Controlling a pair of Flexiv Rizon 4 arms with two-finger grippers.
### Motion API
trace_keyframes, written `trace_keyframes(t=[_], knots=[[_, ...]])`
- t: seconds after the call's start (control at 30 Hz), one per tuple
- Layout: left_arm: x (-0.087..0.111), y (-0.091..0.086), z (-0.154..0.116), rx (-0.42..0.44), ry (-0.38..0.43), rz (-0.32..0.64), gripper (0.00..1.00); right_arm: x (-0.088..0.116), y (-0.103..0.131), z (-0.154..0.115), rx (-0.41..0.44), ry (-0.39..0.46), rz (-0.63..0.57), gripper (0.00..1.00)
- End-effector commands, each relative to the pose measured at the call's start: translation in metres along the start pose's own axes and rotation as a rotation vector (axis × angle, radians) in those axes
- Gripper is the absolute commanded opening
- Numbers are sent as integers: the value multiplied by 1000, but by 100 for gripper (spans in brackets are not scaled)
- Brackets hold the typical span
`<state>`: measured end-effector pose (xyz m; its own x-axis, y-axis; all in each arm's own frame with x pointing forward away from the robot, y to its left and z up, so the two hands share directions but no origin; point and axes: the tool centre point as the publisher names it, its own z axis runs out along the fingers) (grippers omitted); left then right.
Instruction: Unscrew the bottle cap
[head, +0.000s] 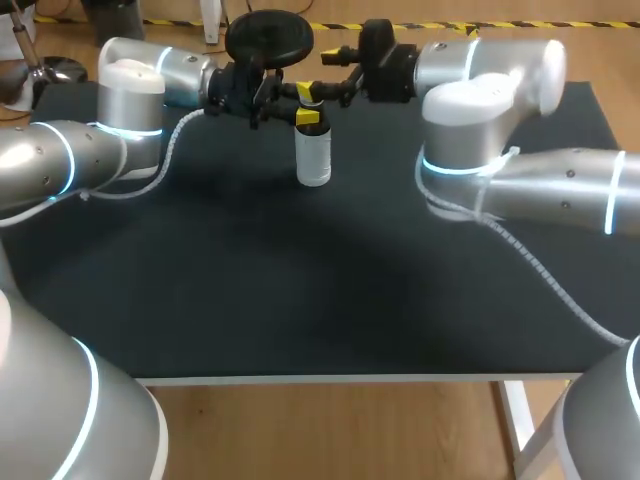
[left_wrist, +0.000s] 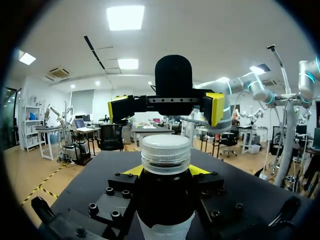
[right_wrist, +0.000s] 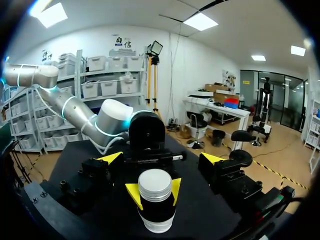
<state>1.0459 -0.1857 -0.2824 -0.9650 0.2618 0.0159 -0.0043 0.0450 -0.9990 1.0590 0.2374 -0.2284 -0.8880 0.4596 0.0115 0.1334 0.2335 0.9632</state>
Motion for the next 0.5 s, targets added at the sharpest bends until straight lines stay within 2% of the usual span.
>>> trace_keyframes(t=[0.03, 0.5], knots=[[-4, 2, 0, 3, 7, -1, 0, 2, -5, 7, -10, -103, 4, 100], [-4, 2, 0, 3, 7, -1, 0, 6, -11, 10, -13, -96, 15, 100]])
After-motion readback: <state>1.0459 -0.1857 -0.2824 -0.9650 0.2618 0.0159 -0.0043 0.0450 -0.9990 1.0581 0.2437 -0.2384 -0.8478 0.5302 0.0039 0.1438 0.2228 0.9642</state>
